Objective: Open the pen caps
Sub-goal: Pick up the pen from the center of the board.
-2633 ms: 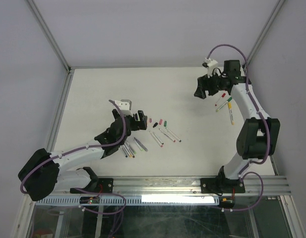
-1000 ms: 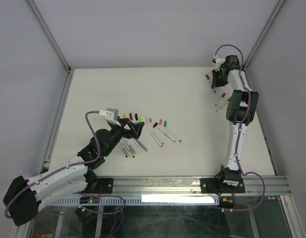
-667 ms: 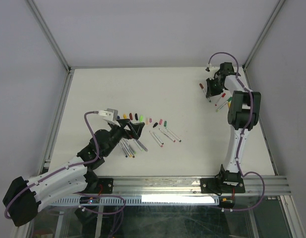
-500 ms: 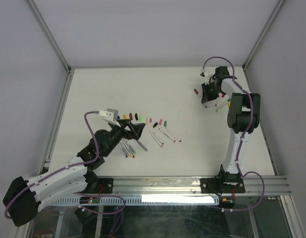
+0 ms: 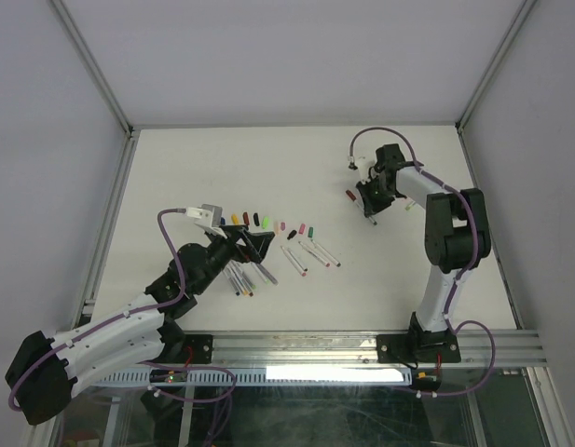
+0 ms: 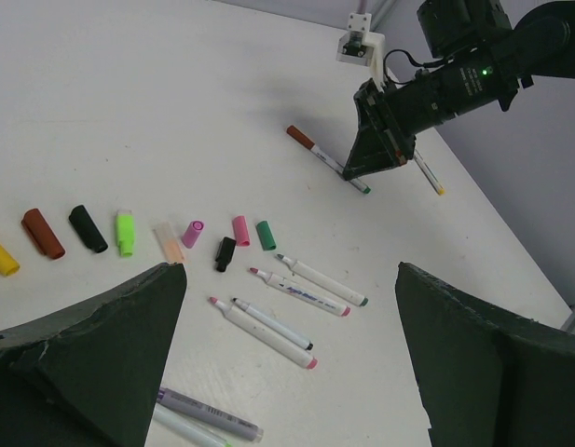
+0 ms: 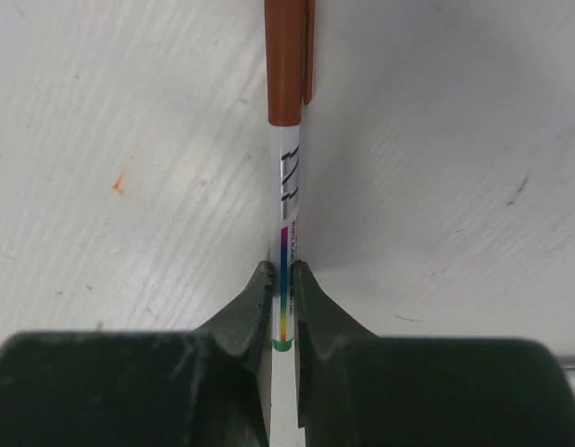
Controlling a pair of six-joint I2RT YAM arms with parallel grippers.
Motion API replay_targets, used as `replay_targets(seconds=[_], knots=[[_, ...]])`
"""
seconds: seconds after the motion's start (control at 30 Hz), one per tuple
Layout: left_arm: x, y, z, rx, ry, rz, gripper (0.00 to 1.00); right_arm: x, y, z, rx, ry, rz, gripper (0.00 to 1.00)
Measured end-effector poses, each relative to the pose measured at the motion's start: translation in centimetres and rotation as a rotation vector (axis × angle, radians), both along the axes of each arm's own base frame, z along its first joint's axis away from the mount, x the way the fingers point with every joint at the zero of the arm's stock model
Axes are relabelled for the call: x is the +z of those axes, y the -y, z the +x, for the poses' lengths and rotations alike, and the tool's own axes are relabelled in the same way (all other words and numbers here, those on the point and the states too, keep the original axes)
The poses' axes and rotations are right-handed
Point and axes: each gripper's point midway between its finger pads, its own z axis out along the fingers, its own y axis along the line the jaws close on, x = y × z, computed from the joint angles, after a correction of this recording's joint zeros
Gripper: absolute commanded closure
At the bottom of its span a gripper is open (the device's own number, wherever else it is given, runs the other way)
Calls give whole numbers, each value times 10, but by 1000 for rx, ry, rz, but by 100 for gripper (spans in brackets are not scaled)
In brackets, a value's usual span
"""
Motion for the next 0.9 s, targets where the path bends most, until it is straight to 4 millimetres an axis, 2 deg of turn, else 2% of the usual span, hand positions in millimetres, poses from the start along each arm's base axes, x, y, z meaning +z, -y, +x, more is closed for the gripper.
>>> replay_targets(seconds=[0.13,0.43,0.9], knots=[[2,1,0,-2,-3,-13,1,0,-6,-10,36,11,-44,91],[4,4,-2,-21,1,-30,1,-1,-7,-10,50,23,-91,80],[4,9,-4,-42,-5,-54,1,-1,-9,-1,64,33,-153,78]])
